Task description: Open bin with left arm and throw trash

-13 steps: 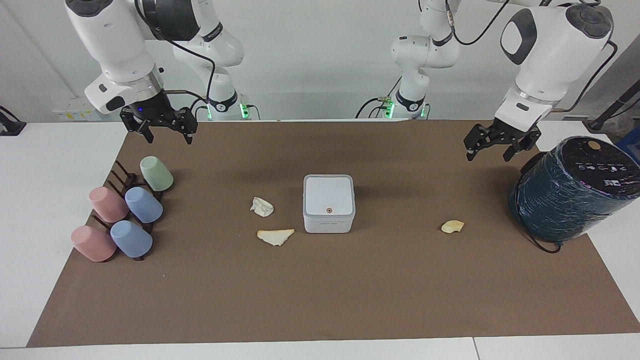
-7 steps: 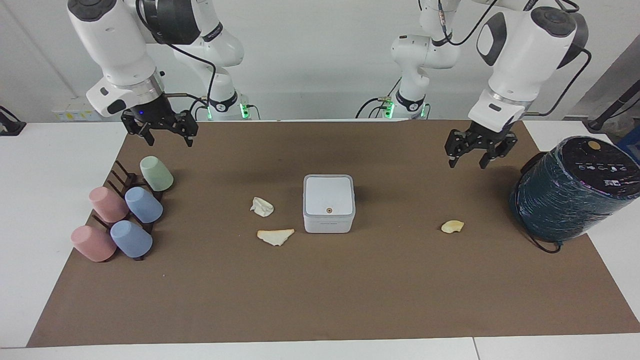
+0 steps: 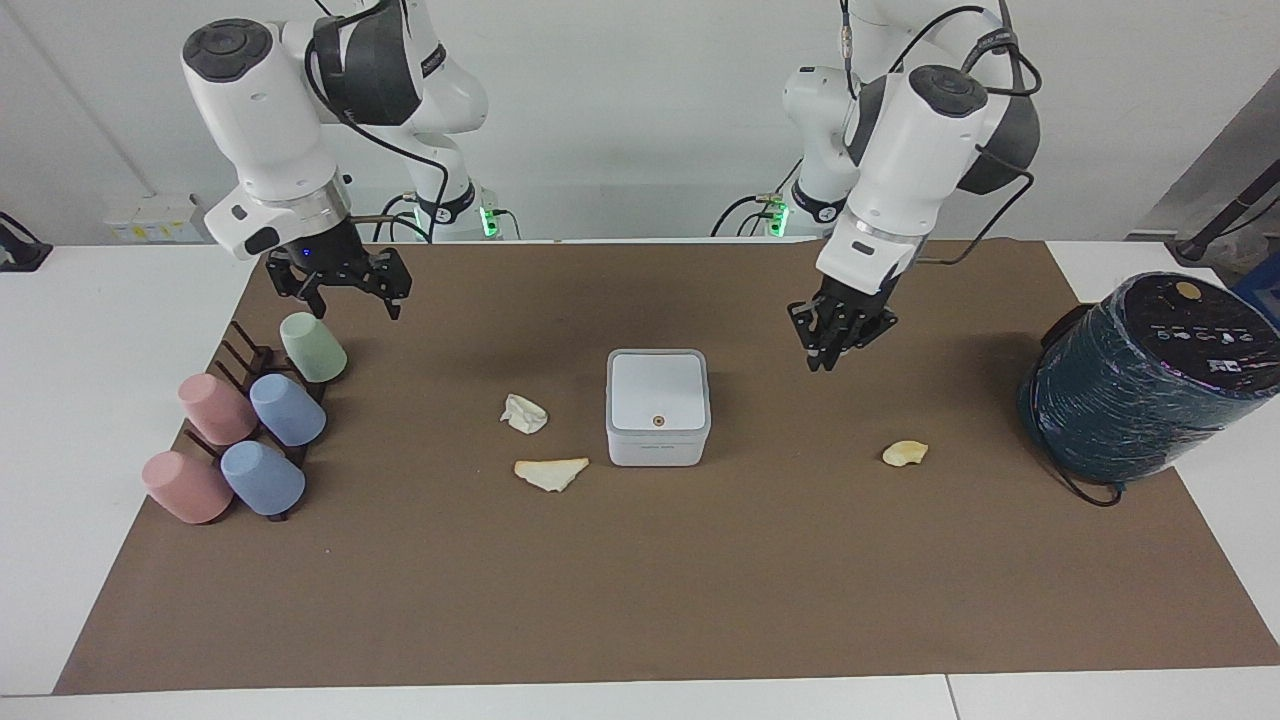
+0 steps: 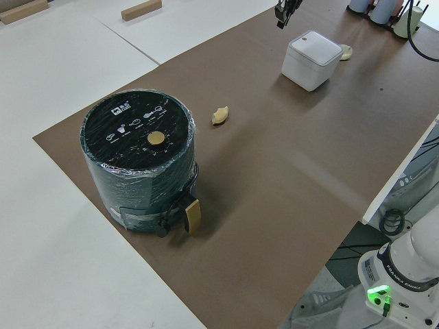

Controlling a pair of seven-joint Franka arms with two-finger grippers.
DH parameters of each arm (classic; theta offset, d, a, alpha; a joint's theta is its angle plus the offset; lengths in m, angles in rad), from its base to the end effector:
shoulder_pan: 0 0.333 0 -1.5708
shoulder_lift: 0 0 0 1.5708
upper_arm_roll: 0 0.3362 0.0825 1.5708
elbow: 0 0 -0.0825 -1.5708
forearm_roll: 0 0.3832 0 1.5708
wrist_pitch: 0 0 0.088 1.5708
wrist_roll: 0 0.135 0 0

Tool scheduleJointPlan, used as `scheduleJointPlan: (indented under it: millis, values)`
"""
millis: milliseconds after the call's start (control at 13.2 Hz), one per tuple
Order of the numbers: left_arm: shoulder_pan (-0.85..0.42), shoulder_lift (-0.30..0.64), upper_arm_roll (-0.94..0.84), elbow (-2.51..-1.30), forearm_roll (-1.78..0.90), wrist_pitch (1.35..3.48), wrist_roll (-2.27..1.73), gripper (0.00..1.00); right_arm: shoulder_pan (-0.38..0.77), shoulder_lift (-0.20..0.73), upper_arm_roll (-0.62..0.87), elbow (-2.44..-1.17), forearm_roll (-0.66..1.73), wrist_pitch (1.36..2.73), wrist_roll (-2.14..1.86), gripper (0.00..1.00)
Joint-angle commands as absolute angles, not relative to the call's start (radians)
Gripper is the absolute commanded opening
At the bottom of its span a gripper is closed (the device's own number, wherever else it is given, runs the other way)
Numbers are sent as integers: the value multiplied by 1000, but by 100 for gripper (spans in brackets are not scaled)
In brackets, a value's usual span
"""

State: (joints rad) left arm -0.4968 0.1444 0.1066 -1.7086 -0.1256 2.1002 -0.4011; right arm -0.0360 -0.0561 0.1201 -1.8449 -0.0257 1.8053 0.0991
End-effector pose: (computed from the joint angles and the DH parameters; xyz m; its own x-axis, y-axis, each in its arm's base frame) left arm 0.5865 -0.2548 0.5179 0.9804 0.0746 0.1823 0.0390 -0.9807 0.1915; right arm 0.5440 0.0443 0.5373 0.9998 -0.0091 0.0190 -0.0096 -0.9995 0.0301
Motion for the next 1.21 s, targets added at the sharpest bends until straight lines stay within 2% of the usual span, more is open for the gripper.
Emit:
scheduleJointPlan:
  millis: [0, 151, 454, 681, 1135]
  values:
    - [-557, 179, 121, -1726, -163, 2233, -469, 13, 18, -69, 126, -1939, -20, 1902, 136, 100]
    - [-587, 196, 121, -1738, -192, 2313, -480, 10, 54, -40, 126, -2011, -21, 2033, 181, 100]
    - [-636, 206, 120, -1770, -210, 2368, -480, 9, 126, 81, 126, -2028, -21, 2164, 239, 100]
    - [-675, 206, 120, -1822, -210, 2396, -482, 9, 130, 138, 126, -2075, -21, 2293, 239, 100]
    - [-749, 265, 120, -1833, -210, 2450, -551, 9, 175, 175, 126, -2144, -21, 2388, 241, 100]
